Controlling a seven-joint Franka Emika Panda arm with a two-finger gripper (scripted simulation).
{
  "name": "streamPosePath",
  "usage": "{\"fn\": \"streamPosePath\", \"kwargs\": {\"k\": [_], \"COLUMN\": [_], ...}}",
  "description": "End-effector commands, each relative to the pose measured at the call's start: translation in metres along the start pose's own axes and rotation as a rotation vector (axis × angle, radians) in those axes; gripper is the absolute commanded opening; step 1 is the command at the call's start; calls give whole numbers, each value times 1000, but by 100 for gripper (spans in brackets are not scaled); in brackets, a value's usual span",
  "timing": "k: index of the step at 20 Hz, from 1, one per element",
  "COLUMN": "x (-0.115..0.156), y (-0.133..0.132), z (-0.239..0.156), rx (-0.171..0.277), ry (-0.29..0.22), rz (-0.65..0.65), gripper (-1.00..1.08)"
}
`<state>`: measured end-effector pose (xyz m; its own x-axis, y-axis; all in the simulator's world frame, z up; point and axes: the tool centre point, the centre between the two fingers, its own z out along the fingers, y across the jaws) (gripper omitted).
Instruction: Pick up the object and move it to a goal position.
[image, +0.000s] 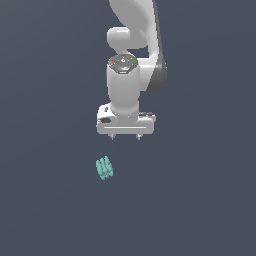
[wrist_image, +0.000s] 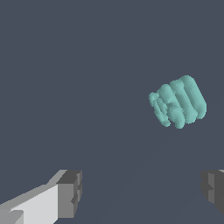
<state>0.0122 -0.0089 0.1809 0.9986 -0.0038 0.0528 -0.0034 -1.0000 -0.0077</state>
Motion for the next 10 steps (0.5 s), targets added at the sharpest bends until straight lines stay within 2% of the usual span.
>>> {"fn": "streamPosePath", "kwargs": {"k": [1,10], "x": [0,7], "y": [0,-34], "z": [0,-18], "rx": [0,-3], "ry": [0,35], "rz": [0,-66], "gripper": [100,100]}}
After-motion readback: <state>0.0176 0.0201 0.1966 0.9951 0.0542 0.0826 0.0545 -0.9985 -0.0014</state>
